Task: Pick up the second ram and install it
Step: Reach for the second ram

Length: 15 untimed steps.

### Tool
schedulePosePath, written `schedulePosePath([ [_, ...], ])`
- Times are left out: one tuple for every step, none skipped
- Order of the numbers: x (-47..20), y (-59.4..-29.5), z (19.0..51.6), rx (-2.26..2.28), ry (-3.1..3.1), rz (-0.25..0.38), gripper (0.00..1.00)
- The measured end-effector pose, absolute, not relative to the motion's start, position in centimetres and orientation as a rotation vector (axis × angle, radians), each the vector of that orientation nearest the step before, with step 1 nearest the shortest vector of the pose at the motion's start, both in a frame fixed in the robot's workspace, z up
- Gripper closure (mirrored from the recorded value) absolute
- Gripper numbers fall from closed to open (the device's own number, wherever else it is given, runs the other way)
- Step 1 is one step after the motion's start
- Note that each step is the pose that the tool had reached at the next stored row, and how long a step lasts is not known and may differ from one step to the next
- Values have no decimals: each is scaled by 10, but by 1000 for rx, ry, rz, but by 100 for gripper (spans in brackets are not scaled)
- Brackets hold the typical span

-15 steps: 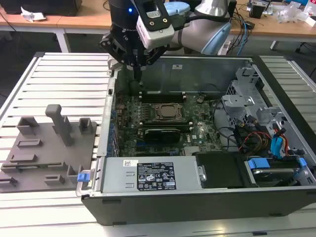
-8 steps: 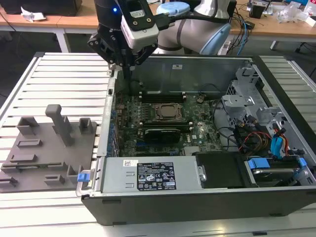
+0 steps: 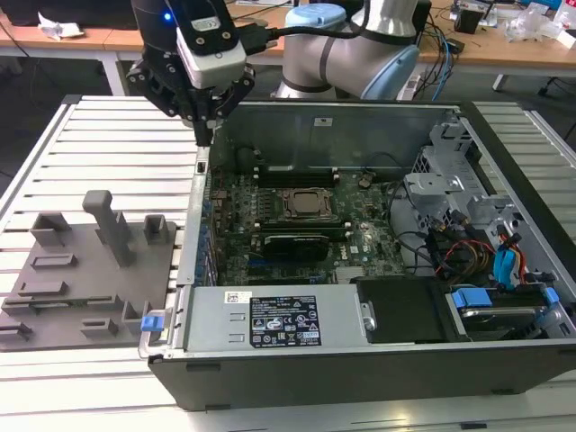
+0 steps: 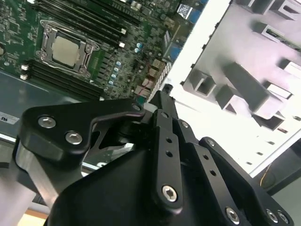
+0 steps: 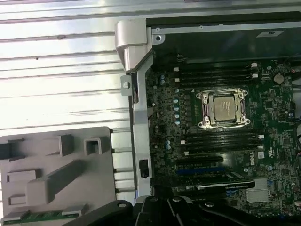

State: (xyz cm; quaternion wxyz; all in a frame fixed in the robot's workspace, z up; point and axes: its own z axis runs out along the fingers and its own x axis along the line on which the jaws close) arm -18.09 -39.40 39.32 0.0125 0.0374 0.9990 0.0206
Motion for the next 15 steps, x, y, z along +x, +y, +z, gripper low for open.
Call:
schedulePosePath([
  [-186, -394, 393, 116, 3114, 64, 89],
  [-191, -394, 393, 117, 3114, 64, 89],
  [-196, -394, 393, 117, 3114, 64, 89],
  [-199, -394, 393, 116, 3114, 64, 89],
  [-205, -394, 393, 116, 3114, 64, 89],
  [-209, -394, 393, 117, 3114, 64, 89],
  [-211, -394, 393, 117, 3114, 64, 89],
  [-217, -394, 393, 117, 3114, 64, 89],
  [-221, -394, 393, 116, 3114, 64, 89],
  [-224, -394, 393, 116, 3114, 64, 89],
  [-227, -394, 393, 117, 3114, 64, 89],
  [-235, -394, 393, 117, 3114, 64, 89],
  [-244, -394, 393, 116, 3114, 64, 89],
  [-248, -394, 393, 117, 3114, 64, 89],
  [-251, -394, 393, 117, 3114, 64, 89],
])
